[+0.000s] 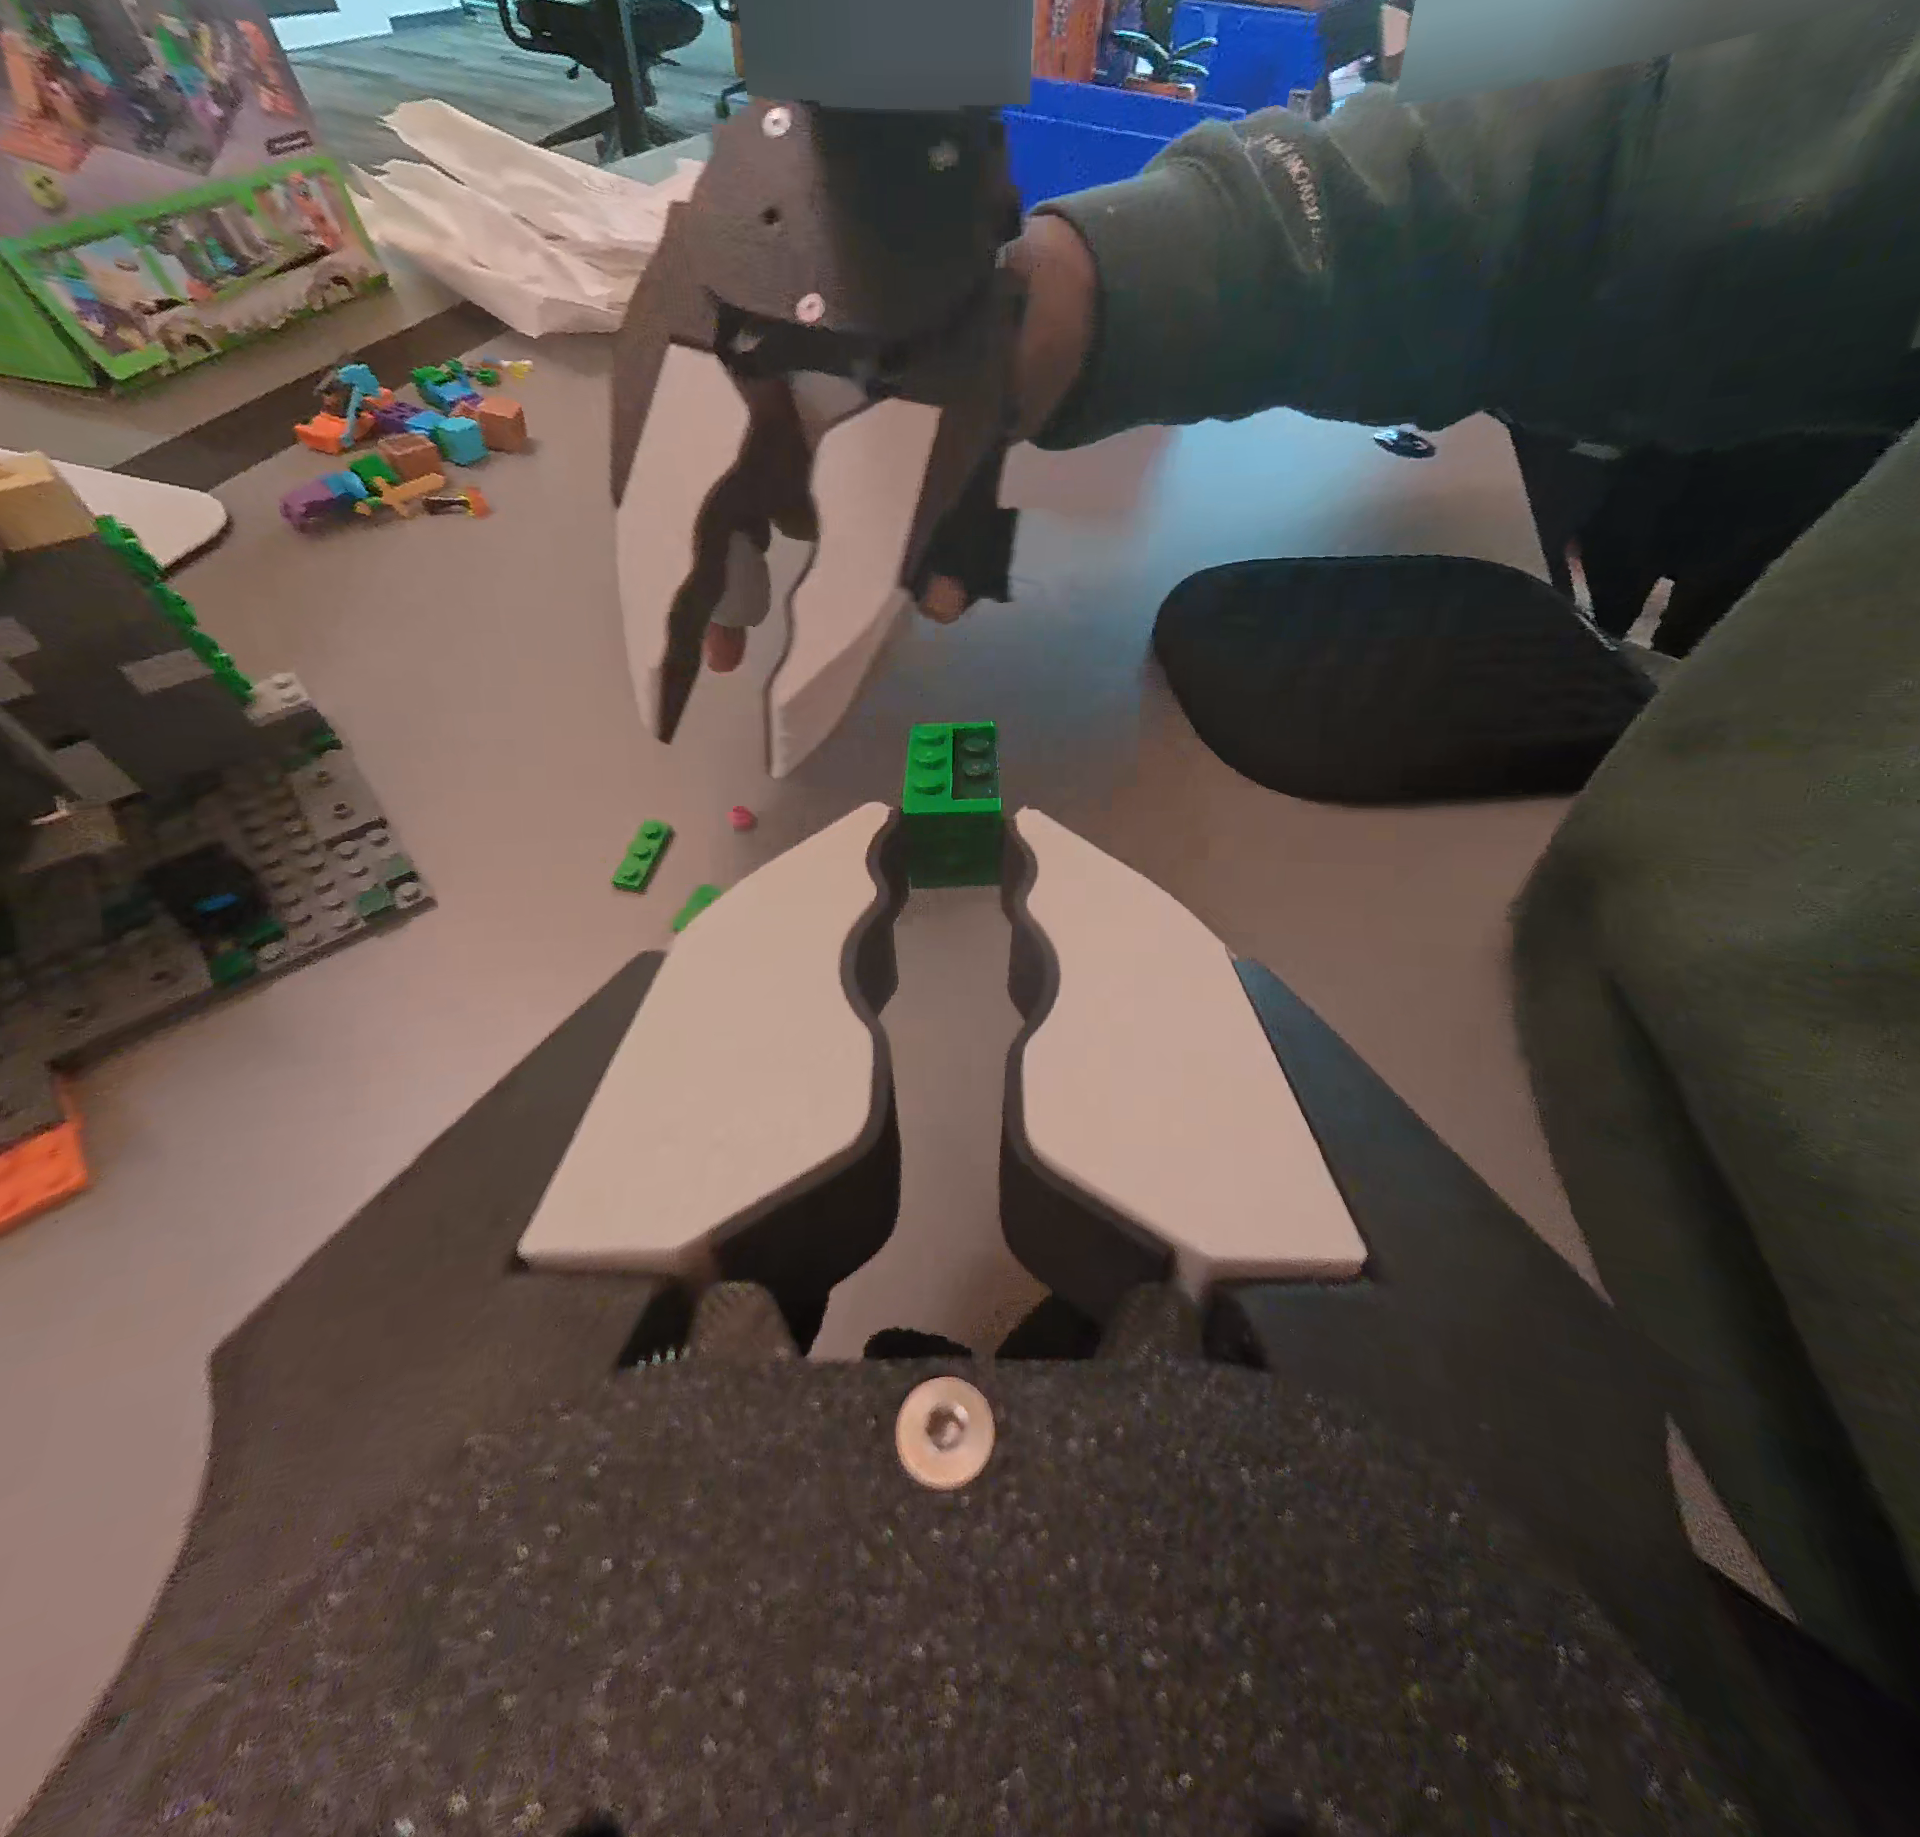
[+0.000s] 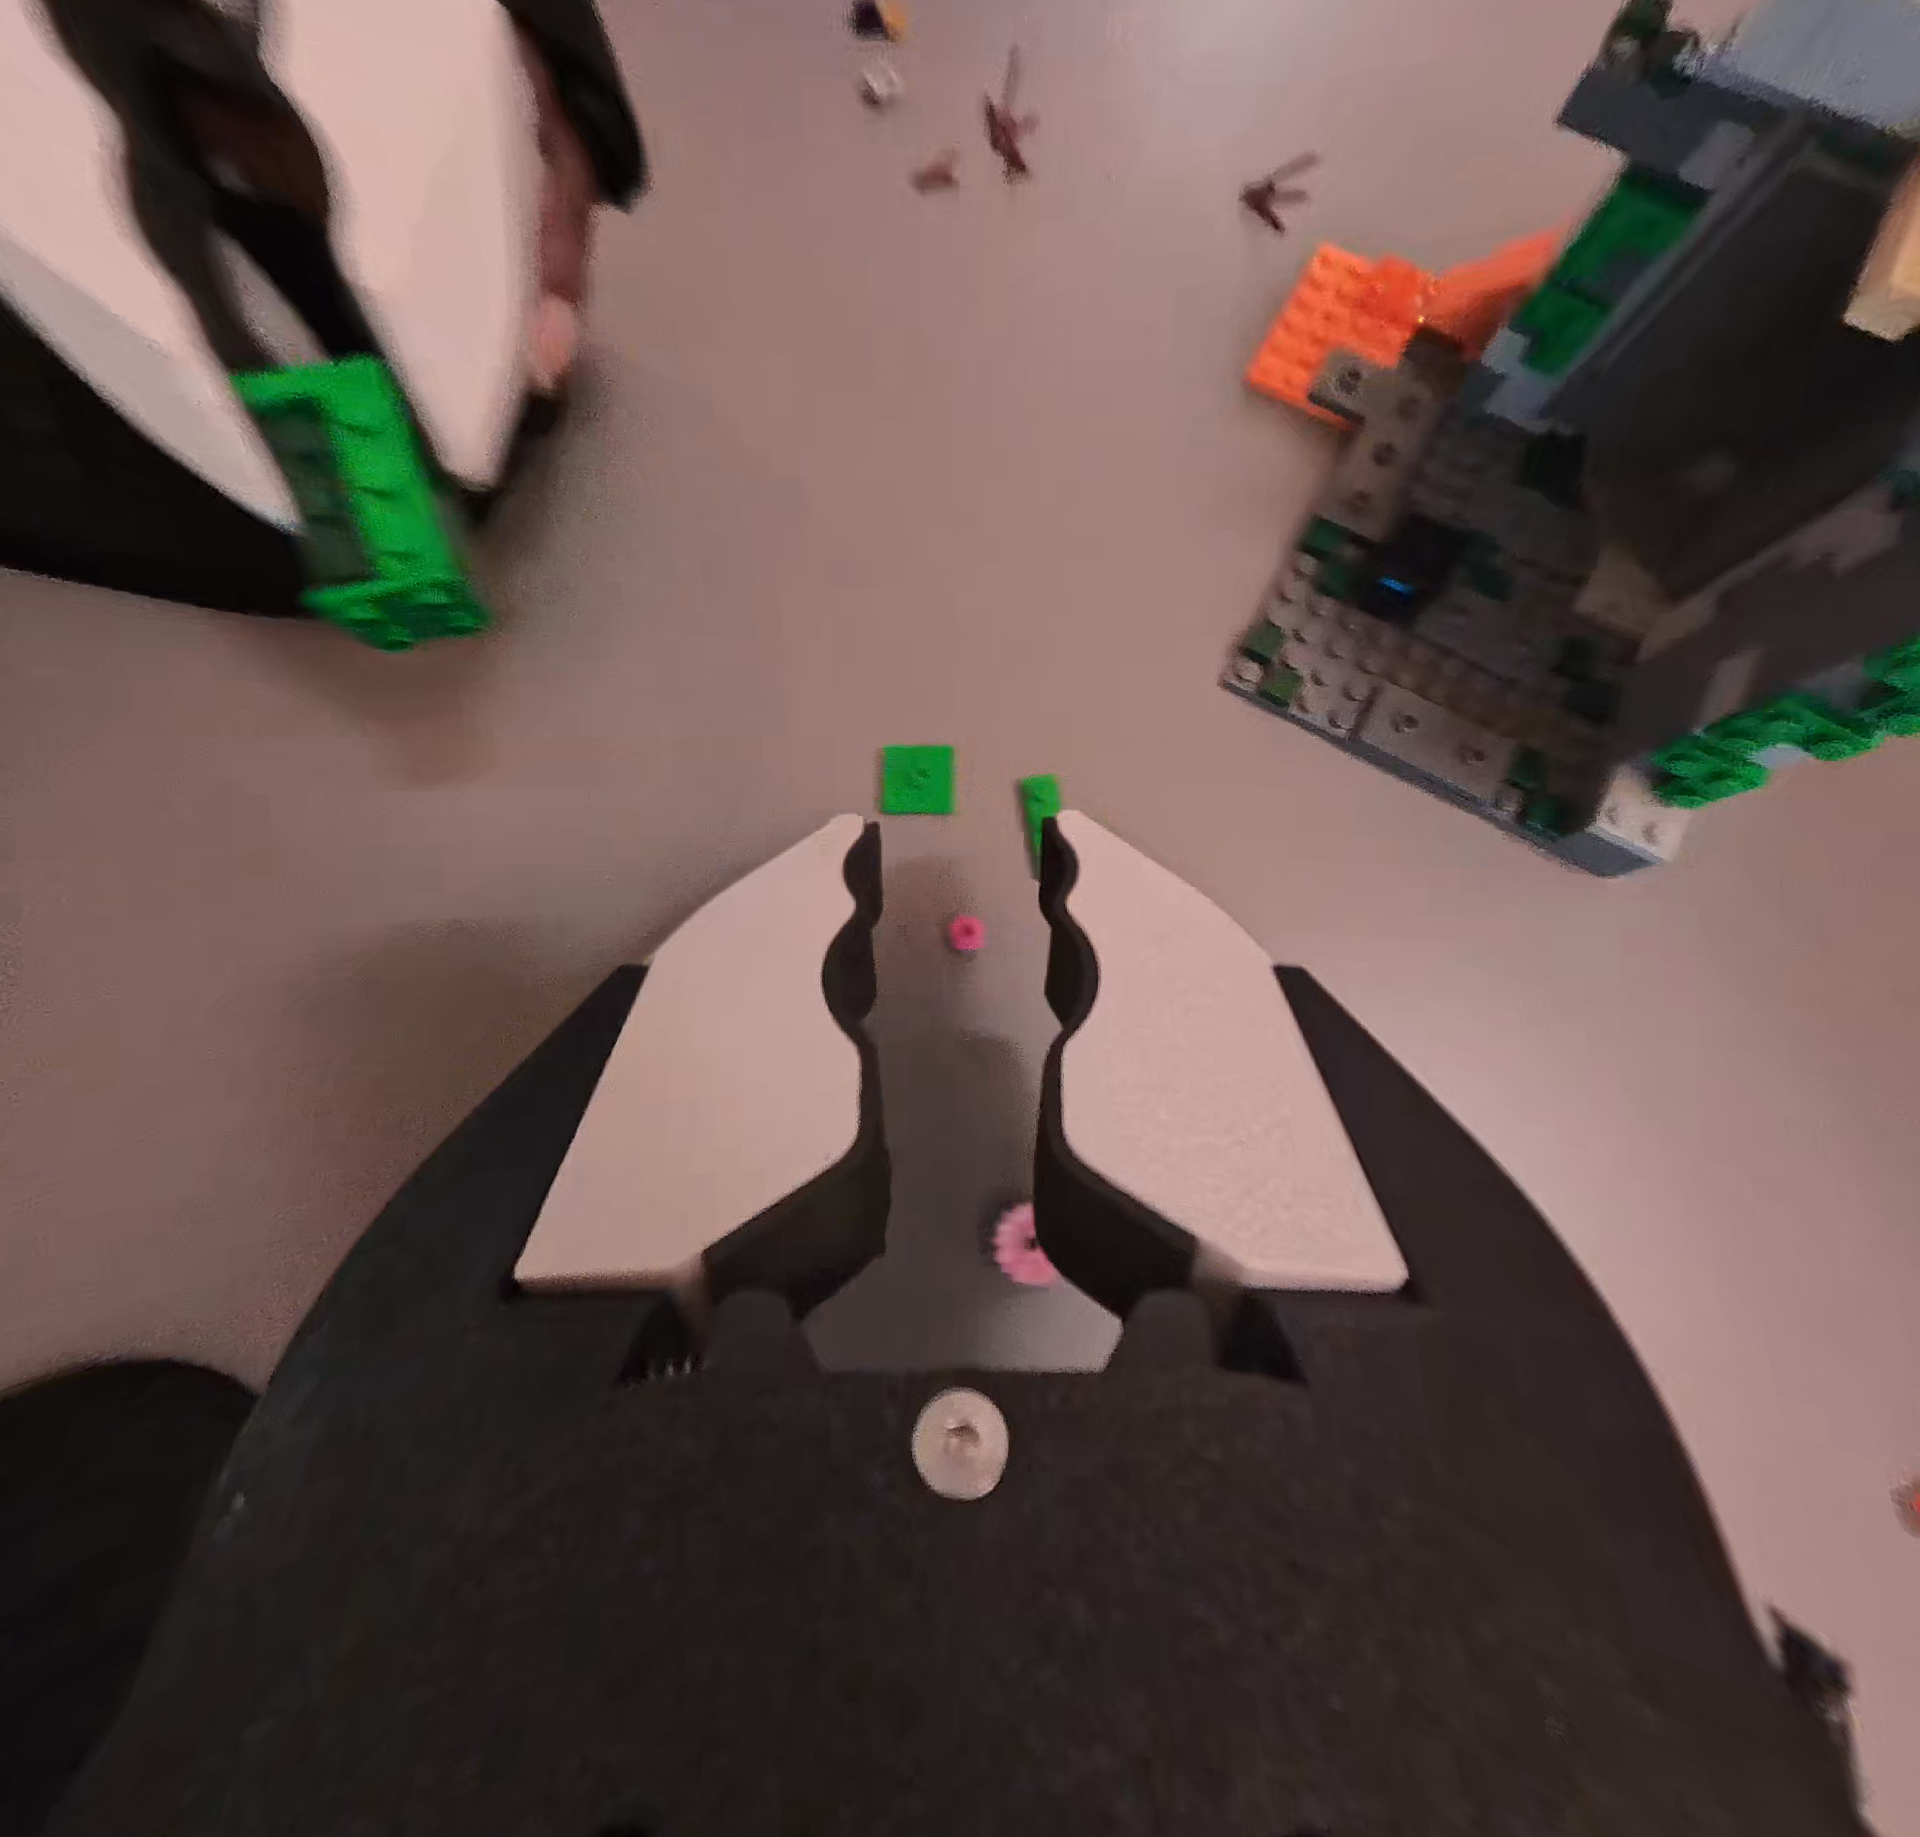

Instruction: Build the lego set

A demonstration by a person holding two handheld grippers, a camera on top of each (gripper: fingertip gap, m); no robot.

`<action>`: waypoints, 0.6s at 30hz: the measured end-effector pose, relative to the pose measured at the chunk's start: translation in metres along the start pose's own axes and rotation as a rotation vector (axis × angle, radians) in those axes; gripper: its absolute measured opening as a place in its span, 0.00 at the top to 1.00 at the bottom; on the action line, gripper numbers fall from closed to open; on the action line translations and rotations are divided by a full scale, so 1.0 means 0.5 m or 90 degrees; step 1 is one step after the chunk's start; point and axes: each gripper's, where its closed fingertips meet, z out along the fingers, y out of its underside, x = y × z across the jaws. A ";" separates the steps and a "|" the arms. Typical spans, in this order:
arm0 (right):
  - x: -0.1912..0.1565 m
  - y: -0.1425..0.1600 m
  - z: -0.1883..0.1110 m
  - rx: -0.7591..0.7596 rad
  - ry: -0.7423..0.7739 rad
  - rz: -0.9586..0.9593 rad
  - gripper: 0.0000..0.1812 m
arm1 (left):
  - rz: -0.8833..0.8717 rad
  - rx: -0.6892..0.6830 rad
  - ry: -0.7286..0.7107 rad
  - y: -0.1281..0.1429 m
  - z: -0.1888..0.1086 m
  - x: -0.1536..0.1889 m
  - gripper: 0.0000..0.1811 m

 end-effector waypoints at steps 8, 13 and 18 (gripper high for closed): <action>0.047 0.039 0.064 -0.169 -0.057 -0.057 0.89 | -0.024 0.040 -0.020 -0.010 -0.010 -0.024 0.91; 0.045 0.038 0.063 -0.181 -0.070 -0.061 0.96 | -0.029 0.059 -0.015 -0.016 -0.016 -0.025 0.91; -0.001 -0.037 0.004 -0.089 -0.099 -0.075 0.96 | -0.027 0.071 -0.018 -0.020 -0.018 -0.026 0.91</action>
